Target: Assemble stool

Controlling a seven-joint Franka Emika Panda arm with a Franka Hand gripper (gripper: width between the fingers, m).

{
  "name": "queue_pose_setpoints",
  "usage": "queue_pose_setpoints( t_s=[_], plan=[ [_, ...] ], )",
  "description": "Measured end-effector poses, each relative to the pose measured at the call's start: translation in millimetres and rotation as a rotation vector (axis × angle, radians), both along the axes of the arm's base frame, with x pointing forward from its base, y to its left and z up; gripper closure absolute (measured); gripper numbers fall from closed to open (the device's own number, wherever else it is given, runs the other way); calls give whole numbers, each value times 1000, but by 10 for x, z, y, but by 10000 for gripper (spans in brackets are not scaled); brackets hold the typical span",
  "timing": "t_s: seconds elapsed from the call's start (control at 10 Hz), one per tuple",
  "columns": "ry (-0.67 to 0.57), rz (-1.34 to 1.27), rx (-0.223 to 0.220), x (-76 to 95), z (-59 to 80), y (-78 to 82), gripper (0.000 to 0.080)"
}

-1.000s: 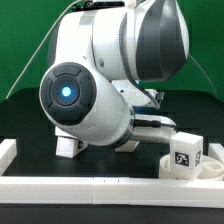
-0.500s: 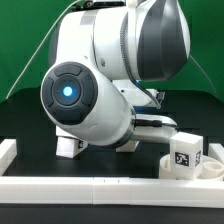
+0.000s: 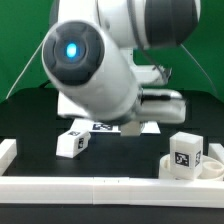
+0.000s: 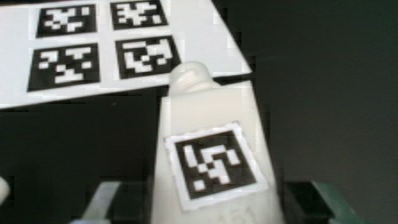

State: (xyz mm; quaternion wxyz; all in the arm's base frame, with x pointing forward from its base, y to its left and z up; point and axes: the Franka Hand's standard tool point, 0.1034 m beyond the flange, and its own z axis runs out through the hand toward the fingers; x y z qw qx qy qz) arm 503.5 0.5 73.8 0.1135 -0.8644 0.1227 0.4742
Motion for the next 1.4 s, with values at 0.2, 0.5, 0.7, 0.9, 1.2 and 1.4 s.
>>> queue_pose_setpoints(
  t_s=[0.2,0.5,0.7,0.9,1.2,1.4],
  plan=[
    [-4,-1,-3,5,-7,-2,475],
    [-60,-7,-17,99,-29,-4,474],
    [-182,-6,-42,257,183,88,474],
    [-350,-3,-67,433,515,203,474],
    [-591,-34,-138,535,473,203,474],
    [-690,-38,-160,591,557,238,474]
  ],
)
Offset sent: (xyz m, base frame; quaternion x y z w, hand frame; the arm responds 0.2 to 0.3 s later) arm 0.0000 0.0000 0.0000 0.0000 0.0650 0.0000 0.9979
